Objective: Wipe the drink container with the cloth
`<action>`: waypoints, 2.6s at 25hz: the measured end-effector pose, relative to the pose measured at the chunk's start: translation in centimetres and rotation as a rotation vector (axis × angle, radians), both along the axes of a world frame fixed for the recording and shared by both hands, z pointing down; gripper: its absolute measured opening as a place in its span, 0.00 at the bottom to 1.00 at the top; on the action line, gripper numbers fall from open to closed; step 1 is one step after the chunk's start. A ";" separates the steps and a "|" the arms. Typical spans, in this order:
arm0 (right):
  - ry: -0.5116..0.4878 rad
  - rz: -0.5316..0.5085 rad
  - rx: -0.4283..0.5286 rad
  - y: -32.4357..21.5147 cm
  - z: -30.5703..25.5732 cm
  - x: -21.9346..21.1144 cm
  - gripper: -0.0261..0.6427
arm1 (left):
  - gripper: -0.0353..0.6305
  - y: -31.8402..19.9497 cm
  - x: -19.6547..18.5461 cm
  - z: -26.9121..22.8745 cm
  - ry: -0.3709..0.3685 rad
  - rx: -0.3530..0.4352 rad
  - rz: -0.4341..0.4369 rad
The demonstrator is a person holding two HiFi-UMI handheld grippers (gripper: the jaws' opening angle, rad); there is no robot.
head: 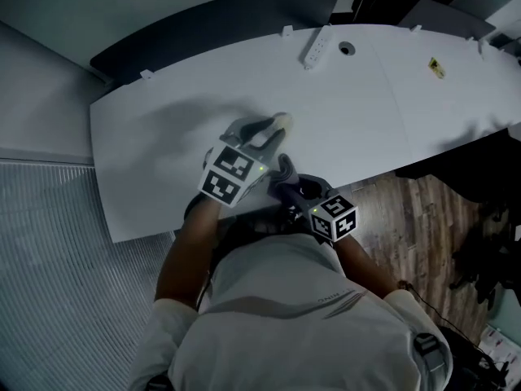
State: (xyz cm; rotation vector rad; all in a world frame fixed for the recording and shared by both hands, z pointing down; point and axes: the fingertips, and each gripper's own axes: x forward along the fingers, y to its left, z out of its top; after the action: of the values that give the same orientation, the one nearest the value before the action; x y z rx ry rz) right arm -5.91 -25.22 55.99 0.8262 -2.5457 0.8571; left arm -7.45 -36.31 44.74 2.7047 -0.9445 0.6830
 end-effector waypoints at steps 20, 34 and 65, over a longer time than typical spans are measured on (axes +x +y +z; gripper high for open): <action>-0.077 0.052 0.035 -7.2 1.6 -5.1 0.19 | 0.22 -2.3 1.9 6.6 -0.164 -0.105 0.118; -0.277 0.328 -0.207 -10.0 4.3 -3.8 0.18 | 0.22 -2.6 1.6 6.8 -0.145 -0.099 0.106; -0.541 0.451 -0.260 -8.3 -1.3 2.7 0.18 | 0.22 -2.2 1.9 6.6 -0.167 -0.139 0.129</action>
State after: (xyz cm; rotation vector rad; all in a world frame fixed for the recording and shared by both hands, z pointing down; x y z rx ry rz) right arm -3.24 -33.55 54.71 1.2409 -2.6176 1.7146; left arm -5.57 -38.54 51.38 2.6345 -0.7309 0.9746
